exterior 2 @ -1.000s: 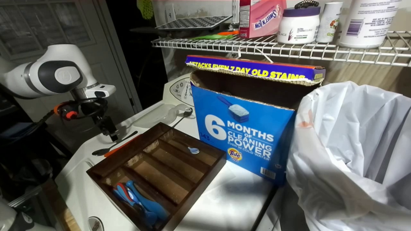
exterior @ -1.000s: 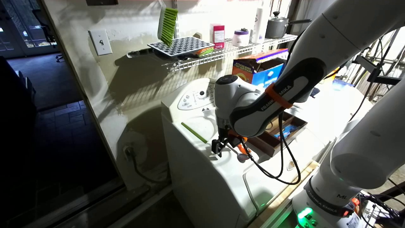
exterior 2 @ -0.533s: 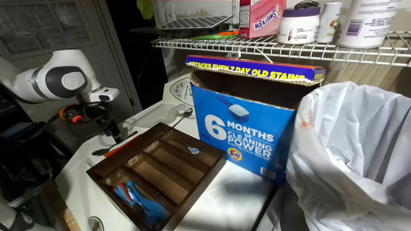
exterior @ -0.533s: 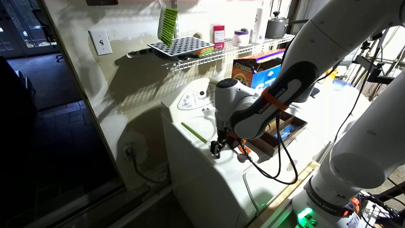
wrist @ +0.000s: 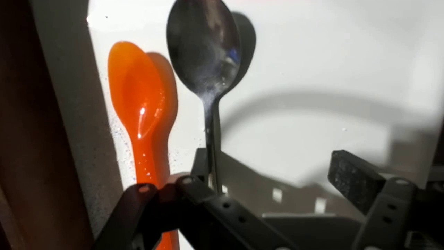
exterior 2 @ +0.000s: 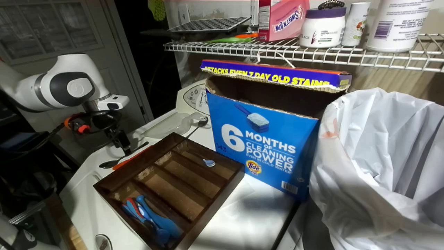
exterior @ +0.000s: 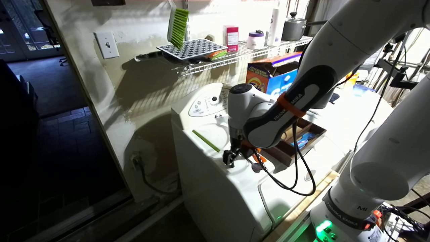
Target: Put both the grey and orange spoons in the brown rack
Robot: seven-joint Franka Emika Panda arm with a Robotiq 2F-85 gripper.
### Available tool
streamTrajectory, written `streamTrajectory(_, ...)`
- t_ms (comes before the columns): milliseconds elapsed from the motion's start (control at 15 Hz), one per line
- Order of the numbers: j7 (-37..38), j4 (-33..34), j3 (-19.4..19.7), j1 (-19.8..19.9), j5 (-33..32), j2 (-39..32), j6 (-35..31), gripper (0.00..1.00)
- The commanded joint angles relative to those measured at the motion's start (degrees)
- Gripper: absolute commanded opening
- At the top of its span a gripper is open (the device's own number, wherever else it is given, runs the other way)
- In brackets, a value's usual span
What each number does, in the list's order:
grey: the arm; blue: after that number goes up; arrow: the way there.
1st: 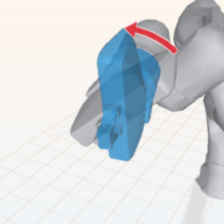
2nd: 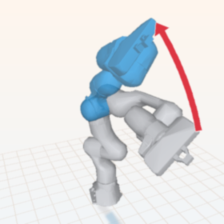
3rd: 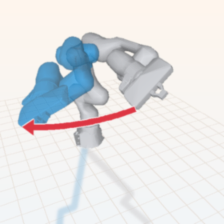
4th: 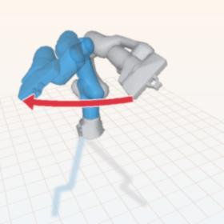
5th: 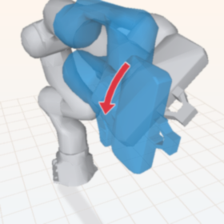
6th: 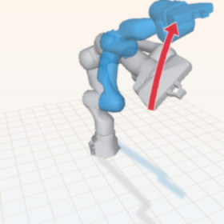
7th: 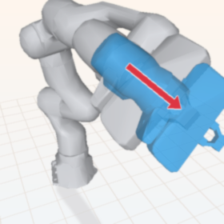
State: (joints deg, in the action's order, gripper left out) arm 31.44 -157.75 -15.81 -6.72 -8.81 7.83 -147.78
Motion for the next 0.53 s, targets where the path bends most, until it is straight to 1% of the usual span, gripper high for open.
streamTrajectory(0, 1.09, 0.10, 0.57, 0.36, -1.73, -0.72, 0.40, 0.86)
streamTrajectory(200, 1.38, 0.13, 0.88, 0.71, -1.71, 0.03, 0.78, 0.99)
streamTrajectory(467, 1.64, 0.10, 1.48, 1.16, -1.86, 0.59, 1.76, 1.00)
